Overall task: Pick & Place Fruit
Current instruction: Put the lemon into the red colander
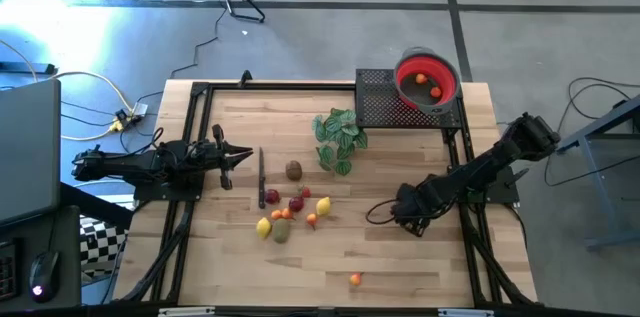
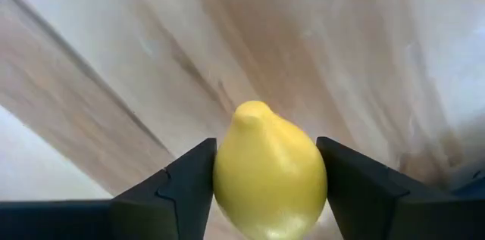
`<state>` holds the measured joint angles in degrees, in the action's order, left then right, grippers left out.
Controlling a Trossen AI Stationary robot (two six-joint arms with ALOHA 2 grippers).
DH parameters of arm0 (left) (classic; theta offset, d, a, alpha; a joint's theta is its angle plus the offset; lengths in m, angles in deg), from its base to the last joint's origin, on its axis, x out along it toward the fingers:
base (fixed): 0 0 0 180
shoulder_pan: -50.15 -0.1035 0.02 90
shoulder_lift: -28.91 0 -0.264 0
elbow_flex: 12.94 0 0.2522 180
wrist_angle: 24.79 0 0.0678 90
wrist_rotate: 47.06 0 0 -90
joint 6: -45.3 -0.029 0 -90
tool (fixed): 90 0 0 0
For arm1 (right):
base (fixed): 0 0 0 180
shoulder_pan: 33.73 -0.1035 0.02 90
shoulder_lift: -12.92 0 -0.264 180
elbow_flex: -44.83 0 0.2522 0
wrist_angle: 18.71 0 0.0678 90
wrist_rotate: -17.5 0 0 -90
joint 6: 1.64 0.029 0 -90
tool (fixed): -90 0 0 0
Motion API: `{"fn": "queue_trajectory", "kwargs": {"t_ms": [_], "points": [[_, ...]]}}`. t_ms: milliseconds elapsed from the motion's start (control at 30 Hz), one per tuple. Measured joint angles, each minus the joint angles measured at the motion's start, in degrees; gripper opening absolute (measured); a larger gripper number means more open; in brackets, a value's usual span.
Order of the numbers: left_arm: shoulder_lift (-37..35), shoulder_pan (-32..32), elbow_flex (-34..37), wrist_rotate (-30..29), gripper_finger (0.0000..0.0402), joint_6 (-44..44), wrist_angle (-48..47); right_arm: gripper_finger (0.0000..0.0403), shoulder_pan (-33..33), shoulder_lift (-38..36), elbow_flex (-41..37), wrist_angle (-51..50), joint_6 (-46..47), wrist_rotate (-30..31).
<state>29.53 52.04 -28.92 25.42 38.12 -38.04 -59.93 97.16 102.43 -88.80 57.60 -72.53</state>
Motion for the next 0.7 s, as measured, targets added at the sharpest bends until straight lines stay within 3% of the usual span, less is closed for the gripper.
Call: {"fn": "queue_trajectory", "kwargs": {"t_ms": [167,500,700], "points": [[0.0,0.0,0.0,-0.02,0.0033,-0.01,0.0,0.0216,0.0,-1.72,0.93,0.59,2.47,4.27],[0.0,0.0,0.0,-0.04,0.0033,0.01,0.0,0.0089,0.9,-2.99,0.98,3.67,1.57,5.95],[0.0,0.0,0.0,-0.07,0.0033,-0.01,0.0,0.004,0.85,-2.99,0.98,3.43,0.5,3.57]]}}
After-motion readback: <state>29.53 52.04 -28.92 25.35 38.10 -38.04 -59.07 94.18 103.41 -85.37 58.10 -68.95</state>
